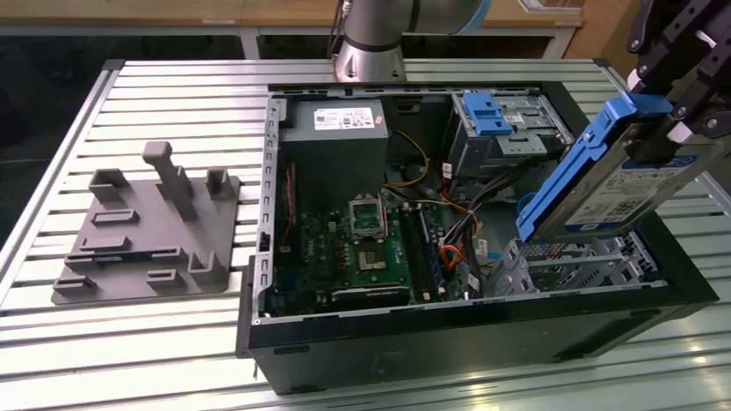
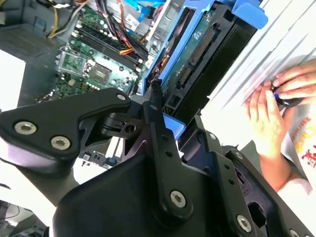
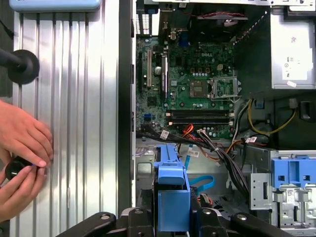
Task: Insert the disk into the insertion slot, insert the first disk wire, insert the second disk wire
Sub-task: 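Insert the disk into the insertion slot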
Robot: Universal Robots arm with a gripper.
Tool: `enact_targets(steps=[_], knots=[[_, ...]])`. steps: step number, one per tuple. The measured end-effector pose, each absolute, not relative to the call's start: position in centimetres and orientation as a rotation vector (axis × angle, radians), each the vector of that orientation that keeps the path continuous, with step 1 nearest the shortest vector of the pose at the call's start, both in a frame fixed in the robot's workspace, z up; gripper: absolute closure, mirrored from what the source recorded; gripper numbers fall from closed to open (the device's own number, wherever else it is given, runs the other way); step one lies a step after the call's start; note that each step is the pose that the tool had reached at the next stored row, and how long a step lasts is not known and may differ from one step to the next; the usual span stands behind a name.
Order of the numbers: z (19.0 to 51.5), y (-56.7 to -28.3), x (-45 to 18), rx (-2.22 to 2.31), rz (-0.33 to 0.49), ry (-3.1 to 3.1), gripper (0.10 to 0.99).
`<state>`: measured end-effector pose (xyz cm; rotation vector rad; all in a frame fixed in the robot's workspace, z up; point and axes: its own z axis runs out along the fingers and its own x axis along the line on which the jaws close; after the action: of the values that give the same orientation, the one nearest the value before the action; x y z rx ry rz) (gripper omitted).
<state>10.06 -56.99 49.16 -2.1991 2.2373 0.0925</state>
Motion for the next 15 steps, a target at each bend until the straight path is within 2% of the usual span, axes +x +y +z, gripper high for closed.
enact_targets(steps=[3, 15], knots=[[49.16, -57.11, 10.06, -2.191, 0.111, 2.228, 0.725], [49.14, -57.12, 10.06, -2.184, 0.093, 2.220, 0.725]])
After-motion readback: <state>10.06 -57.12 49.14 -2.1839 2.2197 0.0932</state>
